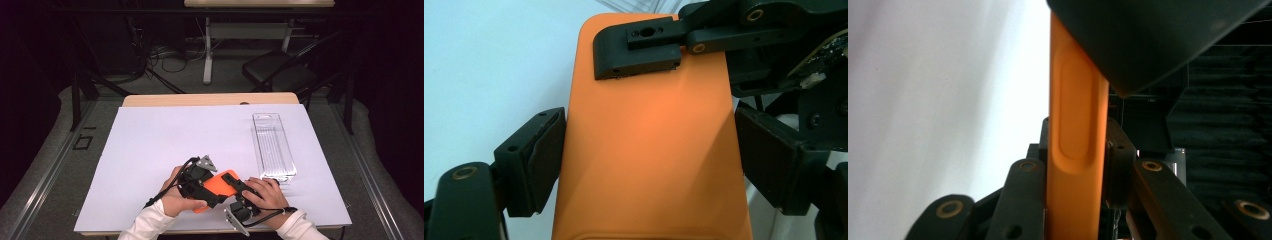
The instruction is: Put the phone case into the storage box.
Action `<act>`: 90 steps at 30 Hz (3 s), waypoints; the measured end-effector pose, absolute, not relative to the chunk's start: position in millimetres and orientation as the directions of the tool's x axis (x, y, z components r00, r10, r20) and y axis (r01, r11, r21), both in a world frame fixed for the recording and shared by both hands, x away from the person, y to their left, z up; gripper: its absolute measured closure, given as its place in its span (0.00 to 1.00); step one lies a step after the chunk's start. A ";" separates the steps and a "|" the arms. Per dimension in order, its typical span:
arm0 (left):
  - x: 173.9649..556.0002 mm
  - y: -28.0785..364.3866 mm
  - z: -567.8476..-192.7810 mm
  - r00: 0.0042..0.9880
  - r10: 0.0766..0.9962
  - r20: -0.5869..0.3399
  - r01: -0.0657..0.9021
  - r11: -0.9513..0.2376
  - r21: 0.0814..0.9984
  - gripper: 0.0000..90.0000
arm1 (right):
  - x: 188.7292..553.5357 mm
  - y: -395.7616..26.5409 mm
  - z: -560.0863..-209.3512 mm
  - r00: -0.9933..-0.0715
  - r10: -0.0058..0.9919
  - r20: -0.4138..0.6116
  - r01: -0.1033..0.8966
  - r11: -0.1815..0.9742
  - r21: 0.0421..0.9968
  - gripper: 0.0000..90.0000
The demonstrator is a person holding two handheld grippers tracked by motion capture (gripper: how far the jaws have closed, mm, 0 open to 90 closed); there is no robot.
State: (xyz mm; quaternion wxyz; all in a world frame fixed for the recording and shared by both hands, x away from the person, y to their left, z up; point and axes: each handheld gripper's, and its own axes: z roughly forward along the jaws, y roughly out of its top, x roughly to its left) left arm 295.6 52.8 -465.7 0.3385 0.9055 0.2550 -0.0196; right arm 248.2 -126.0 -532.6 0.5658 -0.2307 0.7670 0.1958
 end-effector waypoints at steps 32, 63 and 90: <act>301.8 57.1 -469.6 0.840 0.448 -0.307 0.536 -0.594 0.599 0.18 | 246.0 -129.0 -533.0 -0.208 -0.108 -0.972 -0.581 0.813 0.034 0.97; 300.1 70.2 -455.1 0.849 0.455 -0.268 0.507 -0.562 0.653 0.16 | 257.5 -144.1 -534.7 -0.256 -0.073 -0.964 -0.513 0.855 0.072 0.97; 314.2 115.7 -436.4 0.812 0.535 -0.233 0.508 -0.451 0.734 0.17 | 264.3 -156.9 -529.1 -0.392 0.050 -0.919 -0.468 0.849 0.246 0.97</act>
